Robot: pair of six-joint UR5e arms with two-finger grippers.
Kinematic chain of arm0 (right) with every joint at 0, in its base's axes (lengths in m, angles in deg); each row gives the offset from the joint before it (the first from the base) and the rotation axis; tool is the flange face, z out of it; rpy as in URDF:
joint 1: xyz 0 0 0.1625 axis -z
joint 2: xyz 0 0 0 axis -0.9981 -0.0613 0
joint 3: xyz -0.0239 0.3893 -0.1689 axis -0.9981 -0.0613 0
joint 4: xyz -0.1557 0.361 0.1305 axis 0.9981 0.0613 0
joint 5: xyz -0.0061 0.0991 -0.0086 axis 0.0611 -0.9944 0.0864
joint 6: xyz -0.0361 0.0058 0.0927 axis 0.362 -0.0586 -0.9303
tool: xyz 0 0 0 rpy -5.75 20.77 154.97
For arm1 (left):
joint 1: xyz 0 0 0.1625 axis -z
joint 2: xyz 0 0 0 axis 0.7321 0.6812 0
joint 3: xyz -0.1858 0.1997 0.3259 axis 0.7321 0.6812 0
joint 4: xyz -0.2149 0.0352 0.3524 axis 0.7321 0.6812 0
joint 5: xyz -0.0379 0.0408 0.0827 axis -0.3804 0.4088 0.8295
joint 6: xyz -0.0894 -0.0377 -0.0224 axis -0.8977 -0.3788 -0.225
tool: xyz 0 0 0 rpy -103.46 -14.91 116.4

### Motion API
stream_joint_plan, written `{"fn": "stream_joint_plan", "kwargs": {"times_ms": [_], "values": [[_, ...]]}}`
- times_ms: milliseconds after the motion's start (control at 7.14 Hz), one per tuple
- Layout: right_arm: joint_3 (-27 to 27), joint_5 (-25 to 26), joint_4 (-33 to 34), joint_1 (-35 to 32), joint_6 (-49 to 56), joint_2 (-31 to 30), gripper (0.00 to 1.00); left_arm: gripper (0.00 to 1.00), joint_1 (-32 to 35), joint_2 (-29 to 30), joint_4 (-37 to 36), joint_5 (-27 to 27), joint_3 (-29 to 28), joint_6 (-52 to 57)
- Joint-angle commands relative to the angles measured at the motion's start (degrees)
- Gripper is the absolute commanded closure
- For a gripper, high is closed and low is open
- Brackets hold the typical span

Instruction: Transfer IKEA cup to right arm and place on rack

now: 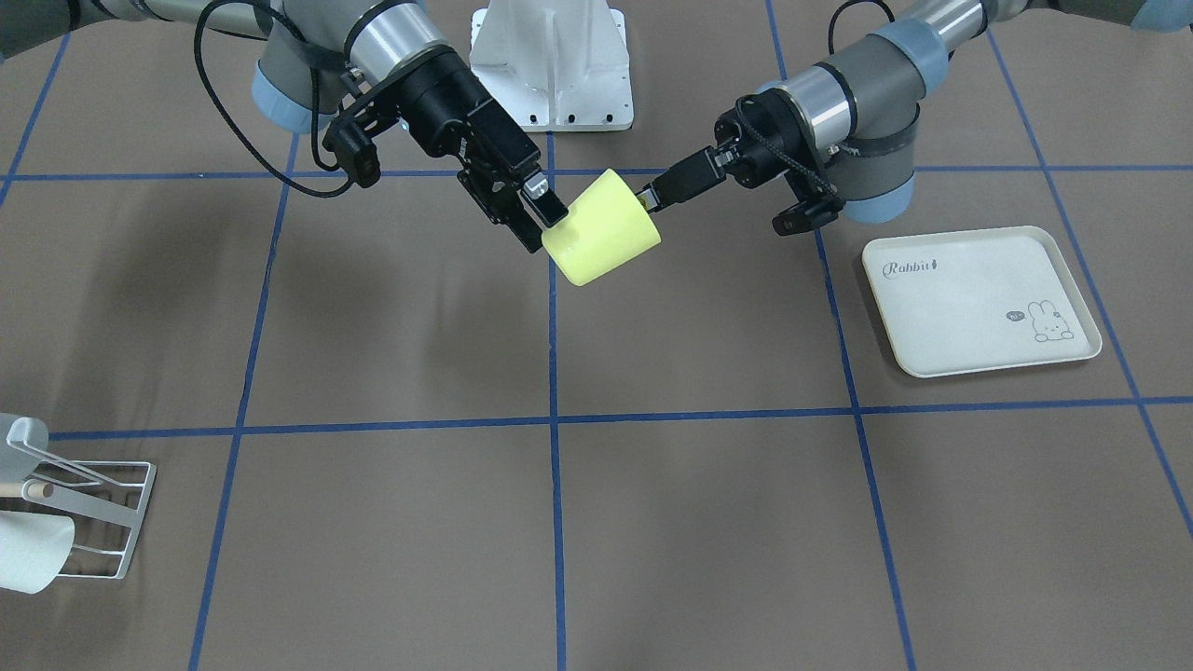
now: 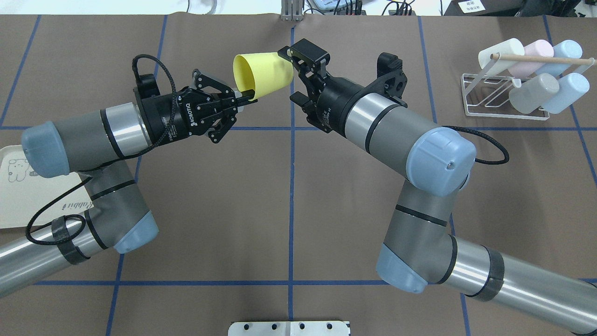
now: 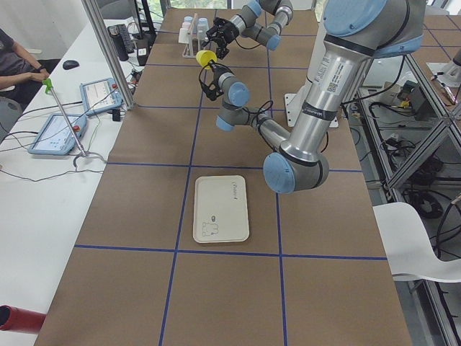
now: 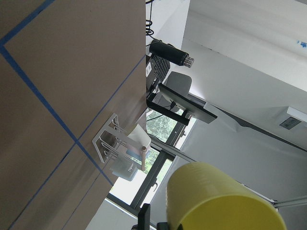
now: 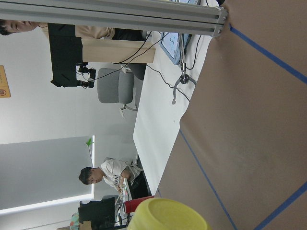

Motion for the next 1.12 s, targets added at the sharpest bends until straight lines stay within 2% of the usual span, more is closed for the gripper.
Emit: {"fn": "stream_joint_plan", "kwargs": {"times_ms": [0, 981], "values": [[0.0, -0.1, 0.0, -0.1, -0.1, 0.0, 0.00, 1.00, -2.5, 0.4, 0.1, 2.9, 0.0, 0.3], [0.0, -0.1, 0.0, 0.0, -0.2, 0.0, 0.00, 1.00, -2.6, 0.9, 0.4, 2.9, 0.1, -0.1]]}}
